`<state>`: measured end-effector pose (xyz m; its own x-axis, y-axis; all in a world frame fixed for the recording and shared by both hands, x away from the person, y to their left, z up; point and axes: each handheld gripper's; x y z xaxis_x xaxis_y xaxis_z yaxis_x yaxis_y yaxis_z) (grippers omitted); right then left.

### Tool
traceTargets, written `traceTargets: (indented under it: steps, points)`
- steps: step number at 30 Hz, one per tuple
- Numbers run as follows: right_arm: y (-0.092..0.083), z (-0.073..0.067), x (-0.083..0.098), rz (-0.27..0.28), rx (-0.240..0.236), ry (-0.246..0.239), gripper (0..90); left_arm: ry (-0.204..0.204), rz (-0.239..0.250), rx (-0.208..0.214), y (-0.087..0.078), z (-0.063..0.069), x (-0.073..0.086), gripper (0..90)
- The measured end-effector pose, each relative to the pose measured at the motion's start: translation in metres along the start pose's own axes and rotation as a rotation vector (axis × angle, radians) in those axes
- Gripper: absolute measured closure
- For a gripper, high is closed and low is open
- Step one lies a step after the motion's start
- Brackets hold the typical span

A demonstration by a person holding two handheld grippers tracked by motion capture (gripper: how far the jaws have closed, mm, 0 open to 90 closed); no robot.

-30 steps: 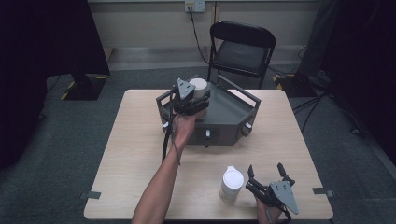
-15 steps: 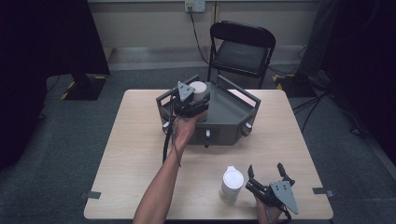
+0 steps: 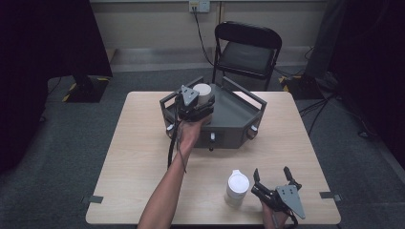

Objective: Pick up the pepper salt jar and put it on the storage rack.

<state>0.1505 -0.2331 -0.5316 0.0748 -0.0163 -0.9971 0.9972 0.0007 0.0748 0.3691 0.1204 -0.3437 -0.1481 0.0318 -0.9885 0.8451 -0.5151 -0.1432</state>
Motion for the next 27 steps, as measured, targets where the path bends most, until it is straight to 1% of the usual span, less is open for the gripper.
traceTargets:
  steps: [1,3,6,8,9,10,12,13,14,16,17,18,19,20,21,22,25,27]
  points:
    - [0.0,0.0,0.0,0.0,0.0,0.0,0.6,0.0,0.0,0.0,0.0,0.0,0.0,34.6]
    - [0.0,0.0,0.0,0.0,0.0,0.0,0.6,-0.013,0.001,0.009,0.0,-0.002,0.0,34.3]
    - [0.0,0.0,0.0,0.0,0.001,0.0,0.6,-0.017,0.003,0.012,0.001,-0.003,0.001,33.5]
    - [0.0,0.0,0.0,0.0,0.001,0.0,0.6,-0.042,0.001,0.018,0.002,-0.007,0.002,29.3]
    - [0.0,0.0,0.0,0.0,0.001,0.0,0.6,-0.047,0.0,0.019,0.002,-0.008,0.002,26.0]
    - [0.0,0.0,0.0,0.0,0.001,0.0,0.6,-0.065,0.0,0.019,0.001,-0.01,0.002,23.0]
    - [0.0,0.0,0.0,0.0,0.001,0.0,0.6,-0.085,0.011,0.026,0.0,-0.012,0.005,19.3]
    - [0.0,0.0,0.0,0.0,0.001,0.0,0.6,-0.087,0.021,0.031,0.0,-0.013,0.007,17.6]
    - [0.0,0.0,0.0,0.0,0.001,0.0,0.6,-0.075,0.025,0.036,-0.001,-0.013,0.008,15.9]
    - [0.0,0.0,0.0,0.0,0.002,-0.001,0.6,-0.062,0.04,0.036,-0.001,-0.012,0.01,12.9]
    - [0.0,0.0,0.0,0.0,0.001,0.0,0.6,-0.057,0.047,0.044,-0.002,-0.012,0.012,11.4]
    - [0.0,0.0,0.0,0.0,0.001,-0.001,0.6,-0.045,0.05,0.055,-0.002,-0.013,0.012,13.2]
    - [0.0,0.0,0.0,0.0,0.002,0.0,0.6,-0.029,0.052,0.05,-0.003,-0.012,0.011,12.7]
    - [0.0,0.0,0.0,0.0,0.002,0.0,0.6,-0.024,0.06,0.041,-0.004,-0.009,0.012,9.5]
    - [0.0,0.0,0.0,0.0,0.002,0.0,0.6,-0.026,0.064,0.042,-0.005,-0.009,0.012,5.4]
    - [0.0,0.0,0.0,0.0,0.002,0.0,0.6,-0.027,0.068,0.04,-0.005,-0.009,0.012,3.8]
    - [0.0,0.0,0.0,0.0,0.002,-0.001,0.6,-0.027,0.077,0.034,-0.007,-0.009,0.012,0.0]
    - [0.0,-0.001,0.0,0.0,0.003,0.0,0.6,-0.019,0.087,0.037,-0.009,-0.01,0.012,0.0]
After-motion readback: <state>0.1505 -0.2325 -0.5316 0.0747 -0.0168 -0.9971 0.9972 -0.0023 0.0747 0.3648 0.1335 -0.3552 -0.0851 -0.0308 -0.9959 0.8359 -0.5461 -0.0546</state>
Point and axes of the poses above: each handheld gripper's, and its own axes: y roughly forward along the jaws, x roughly out of its underside, z roughly to its right, and after that the axes turned 4 degrees about x, right-handed
